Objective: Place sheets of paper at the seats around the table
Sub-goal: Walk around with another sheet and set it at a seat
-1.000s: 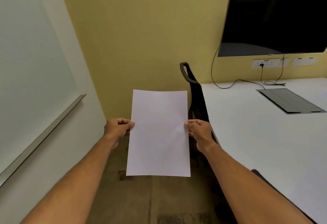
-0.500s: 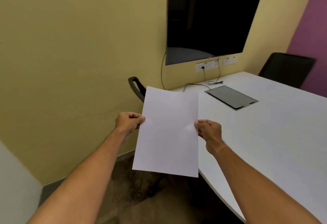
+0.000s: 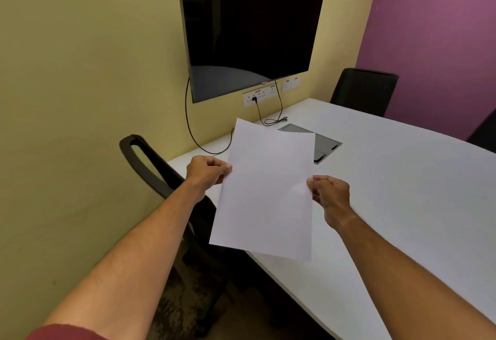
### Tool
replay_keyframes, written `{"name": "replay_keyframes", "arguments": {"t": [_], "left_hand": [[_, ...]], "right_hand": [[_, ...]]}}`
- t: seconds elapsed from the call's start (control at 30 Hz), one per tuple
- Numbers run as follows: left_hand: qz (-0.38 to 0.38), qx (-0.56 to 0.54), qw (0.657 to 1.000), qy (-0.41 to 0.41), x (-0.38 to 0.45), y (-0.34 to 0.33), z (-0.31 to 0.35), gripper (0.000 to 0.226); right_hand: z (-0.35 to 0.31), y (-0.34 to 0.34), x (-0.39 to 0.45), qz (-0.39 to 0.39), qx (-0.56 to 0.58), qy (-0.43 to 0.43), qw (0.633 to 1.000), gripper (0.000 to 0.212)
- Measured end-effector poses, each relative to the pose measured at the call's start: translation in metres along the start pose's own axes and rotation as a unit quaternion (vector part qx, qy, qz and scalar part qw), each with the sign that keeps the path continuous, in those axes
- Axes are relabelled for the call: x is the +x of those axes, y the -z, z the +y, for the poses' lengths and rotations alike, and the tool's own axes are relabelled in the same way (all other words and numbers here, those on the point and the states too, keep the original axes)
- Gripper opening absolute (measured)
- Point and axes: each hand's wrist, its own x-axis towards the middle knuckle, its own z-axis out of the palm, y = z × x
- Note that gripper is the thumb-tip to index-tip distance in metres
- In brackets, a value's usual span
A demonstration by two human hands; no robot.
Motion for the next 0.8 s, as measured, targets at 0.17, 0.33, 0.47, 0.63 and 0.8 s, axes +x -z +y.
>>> {"name": "replay_keyframes", "arguments": {"t": [0.17,0.33,0.47,0.63,0.8], "left_hand": [[-0.015,0.004,1.0,-0.006,0.076,-0.034,0.002,0.011],[-0.016,0.025,0.999,0.014,0.143,-0.059,-0.003,0.01],[-0.015,0.042,0.999,0.028,0.189,-0.073,-0.01,0.011],[-0.022,0.063,0.997,0.05,0.243,-0.082,-0.023,0.01],[-0.034,0.107,0.991,0.069,0.292,-0.093,-0.045,0.007]], "right_hand": [[0.006,-0.016,0.072,0.008,0.015,-0.008,1.0,0.01],[0.017,-0.033,0.138,0.008,0.013,-0.035,0.999,0.01],[0.027,-0.047,0.176,0.008,0.013,-0.052,0.999,0.011],[0.047,-0.062,0.209,0.005,0.006,-0.076,0.997,0.011],[0.078,-0.081,0.232,0.025,-0.002,-0.106,0.994,0.013]]}}
